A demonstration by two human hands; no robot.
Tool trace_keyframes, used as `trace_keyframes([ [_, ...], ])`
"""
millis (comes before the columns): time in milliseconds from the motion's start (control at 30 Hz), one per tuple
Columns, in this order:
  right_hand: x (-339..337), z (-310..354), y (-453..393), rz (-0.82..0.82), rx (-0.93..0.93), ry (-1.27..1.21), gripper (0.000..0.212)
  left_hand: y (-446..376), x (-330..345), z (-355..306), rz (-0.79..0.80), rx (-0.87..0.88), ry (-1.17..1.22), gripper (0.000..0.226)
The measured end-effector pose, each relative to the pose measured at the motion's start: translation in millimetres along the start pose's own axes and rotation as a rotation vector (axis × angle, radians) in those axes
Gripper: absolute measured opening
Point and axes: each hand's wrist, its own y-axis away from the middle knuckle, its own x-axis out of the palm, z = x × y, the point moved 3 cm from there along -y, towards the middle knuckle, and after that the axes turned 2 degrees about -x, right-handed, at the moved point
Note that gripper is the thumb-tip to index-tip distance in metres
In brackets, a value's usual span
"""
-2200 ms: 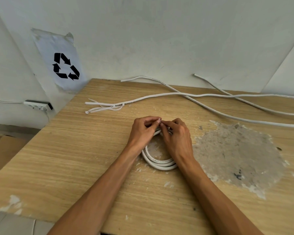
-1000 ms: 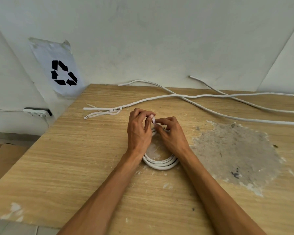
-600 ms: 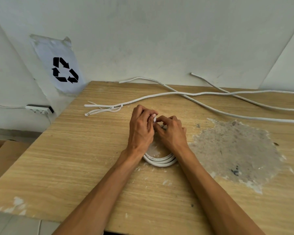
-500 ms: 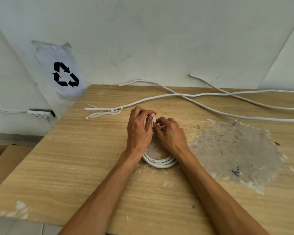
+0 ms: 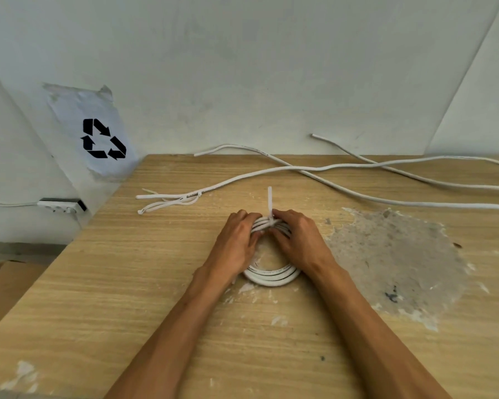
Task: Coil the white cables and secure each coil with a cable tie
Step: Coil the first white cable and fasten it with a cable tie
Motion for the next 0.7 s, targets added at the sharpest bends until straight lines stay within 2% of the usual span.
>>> trace_keyframes([
  [233, -3, 13, 3, -0.091, -0.031, 0.401, 0.040, -3, -5, 6, 0.004, -0.061, -0.007, 0.032],
  [367, -3, 16, 3, -0.119, -0.046, 0.491, 0.039, -3, -4, 5, -0.024, -0.065, -0.019, 0.030],
  [567, -2, 19, 3, -0.114, -0.016, 0.562, 0.047, -5, -7, 8, 0.077, -0.080, 0.102, 0.033],
  [700, -1, 22, 6, -0.135, 0.004, 0.526, 0.042, -6, -4, 9, 0.037, -0.092, 0.107, 0.033],
])
